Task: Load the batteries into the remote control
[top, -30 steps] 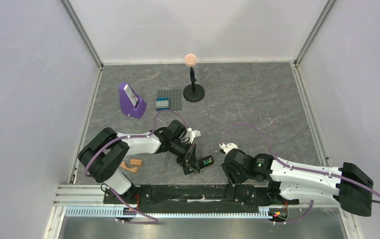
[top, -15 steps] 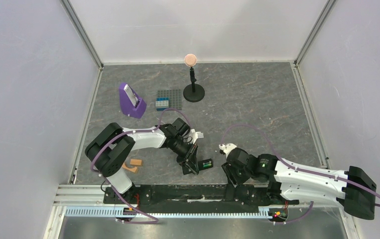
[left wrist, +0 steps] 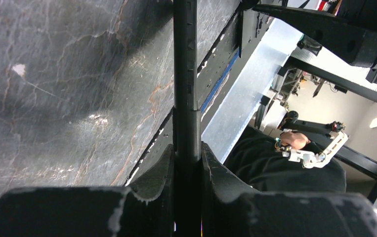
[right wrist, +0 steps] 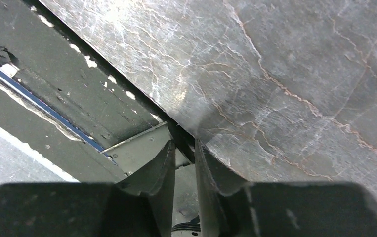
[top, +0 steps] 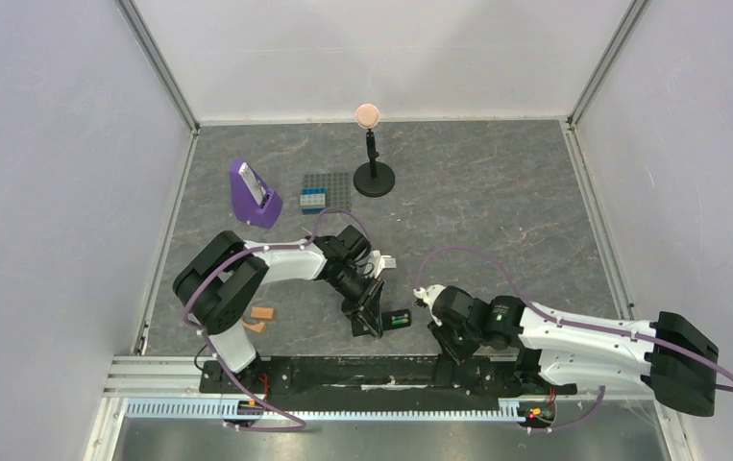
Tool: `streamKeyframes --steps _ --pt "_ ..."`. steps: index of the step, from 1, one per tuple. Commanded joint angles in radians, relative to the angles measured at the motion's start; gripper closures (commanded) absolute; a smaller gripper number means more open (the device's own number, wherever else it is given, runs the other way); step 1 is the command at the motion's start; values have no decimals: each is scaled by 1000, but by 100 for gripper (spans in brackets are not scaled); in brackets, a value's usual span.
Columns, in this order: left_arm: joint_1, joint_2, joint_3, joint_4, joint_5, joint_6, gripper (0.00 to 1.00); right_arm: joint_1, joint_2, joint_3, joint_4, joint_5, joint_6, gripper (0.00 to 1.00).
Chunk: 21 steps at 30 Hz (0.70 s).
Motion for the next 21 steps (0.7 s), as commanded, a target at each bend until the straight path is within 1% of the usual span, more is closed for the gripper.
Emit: streamKeyframes --steps 1,5,10,13,14,18,19,21 --pt "11 37 62 -99 35 111 80 1 16 -4 45 24 -4 83" --pt "26 65 81 -135 37 139 78 1 4 6 59 61 18 99" --pt "43 86 99 -168 27 172 69 -1 -49 37 73 153 57 100" --pt "53 85 114 -194 -1 205 58 -1 -71 59 75 200 80 100" --pt "56 86 120 -203 -9 217 54 -1 -74 62 79 205 86 100" --pt "83 110 163 -261 -35 265 47 -1 -80 60 100 202 108 100" --pt "92 118 174 -277 -39 275 36 -1 -80 59 103 205 112 100" --pt "117 127 188 -296 -47 288 32 -1 -86 60 104 221 124 100"
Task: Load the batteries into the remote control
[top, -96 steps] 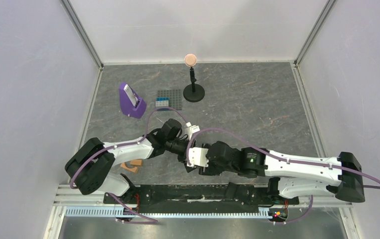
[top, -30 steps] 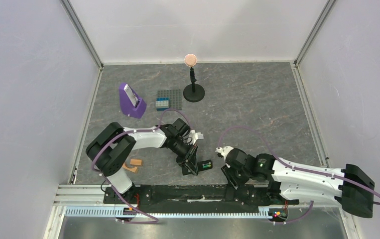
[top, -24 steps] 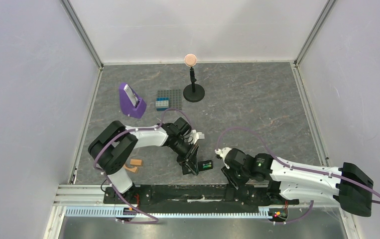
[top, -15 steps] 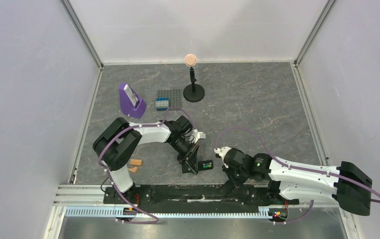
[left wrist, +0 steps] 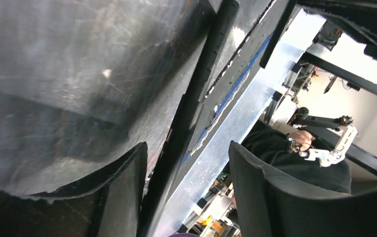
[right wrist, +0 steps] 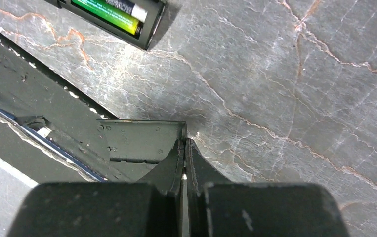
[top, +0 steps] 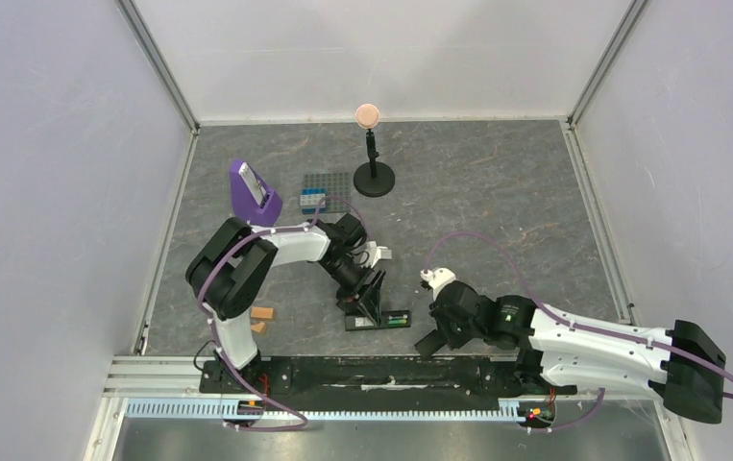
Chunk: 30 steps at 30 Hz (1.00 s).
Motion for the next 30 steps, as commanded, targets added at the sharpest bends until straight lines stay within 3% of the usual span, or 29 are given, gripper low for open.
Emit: streamKeyframes --steps 1,8,16,21,25,30 --pt "50 20 60 -80 -38 93 32 -1 -22 38 36 59 46 100" --pt "140 -21 117 -139 -161 82 28 -1 -25 56 53 113 88 100" --pt "142 -148 141 -138 -334 7 27 -1 0 107 104 210 133 100" --pt "67 -438 37 50 -442 -108 27 -1 33 141 168 221 170 100" --pt "-50 -667 -146 347 -479 -307 26 -1 47 160 228 215 200 100" --pt "-228 -799 -333 629 -609 -462 26 -2 52 196 274 193 251 100"
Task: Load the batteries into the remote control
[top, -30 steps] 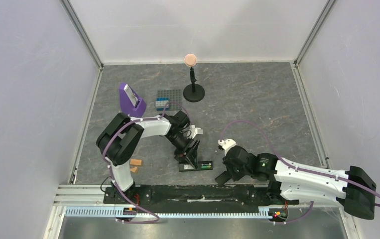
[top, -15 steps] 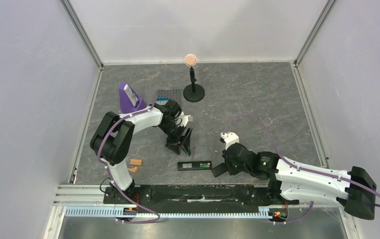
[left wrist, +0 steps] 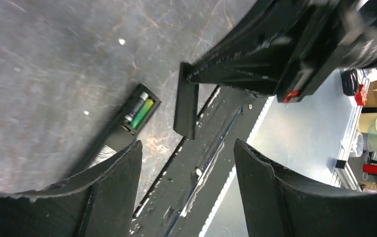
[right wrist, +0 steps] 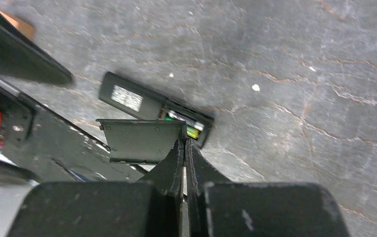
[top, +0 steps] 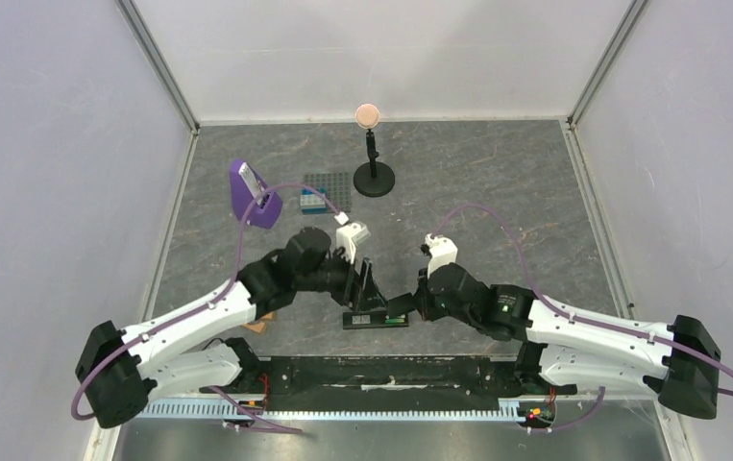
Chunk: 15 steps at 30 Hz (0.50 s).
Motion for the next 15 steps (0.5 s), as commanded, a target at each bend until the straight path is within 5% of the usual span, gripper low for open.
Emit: streamKeyframes --steps 1,7,15 --pt "-119 -43 -117 284 -183 -180 26 -3 5 70 86 4 68 100" --pt "-188 -30 -120 304 -285 -142 27 -2 -10 76 102 -33 117 100" --pt "-197 -14 -135 388 -292 -180 53 -4 -19 75 108 -38 137 100"
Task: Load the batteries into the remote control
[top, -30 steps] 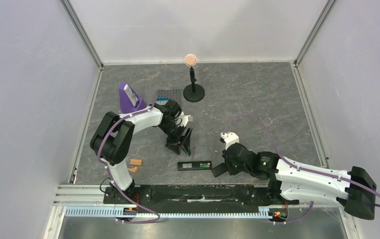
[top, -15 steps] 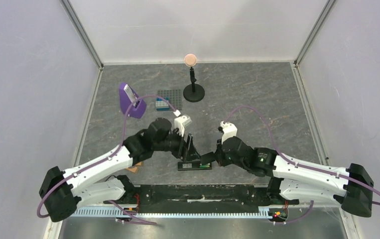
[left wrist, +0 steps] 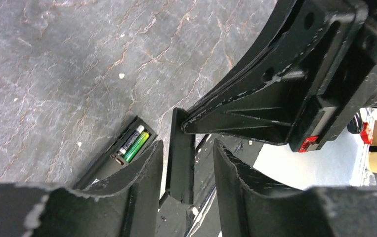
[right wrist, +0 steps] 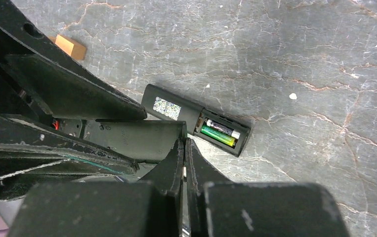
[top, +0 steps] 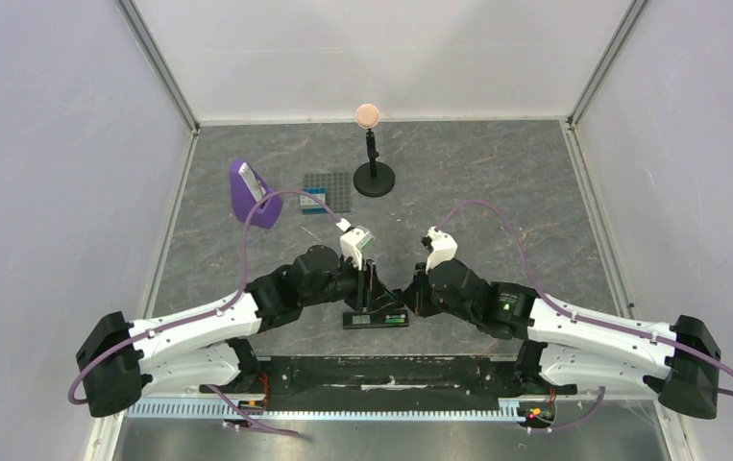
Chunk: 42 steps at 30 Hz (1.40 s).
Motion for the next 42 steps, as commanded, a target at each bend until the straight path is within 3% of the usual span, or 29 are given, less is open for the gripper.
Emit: streamKeyframes --steps 1,11,14,16,18,20,22,23,28,31,33,37,39,42 --pt "-7 9 2 105 -23 -39 56 -5 -22 39 32 9 35 100" --pt "-7 0 -18 59 34 -29 58 -18 -63 30 30 53 57 100" --pt "-7 -3 -18 61 36 -30 74 -19 -62 29 32 43 57 100" --pt "-7 1 -10 61 35 -23 92 -19 -62 30 32 37 58 99" --pt "-6 6 1 60 37 -1 98 -19 -60 35 32 22 57 90" --pt "-7 10 21 40 34 47 98 -19 -68 43 30 15 54 71" --pt "-7 10 50 0 25 120 98 -19 -93 56 13 27 54 54" --pt "-7 7 72 -53 11 169 98 -20 -111 66 1 36 53 53" --pt "-6 -38 149 -155 -86 449 98 -30 -204 128 -107 132 163 65" --pt "-7 -86 146 -110 -101 615 98 -31 -249 155 -111 118 189 65" --pt "-8 -117 145 -69 -104 730 98 -31 -271 168 -118 123 261 58" --pt "-28 -181 89 79 -82 1034 98 -31 -277 199 -101 112 425 29" --pt "-45 -203 63 152 -86 1181 98 -31 -264 211 -54 88 477 24" --pt "-62 -186 89 157 -111 1366 98 -31 -212 254 -24 65 563 23"
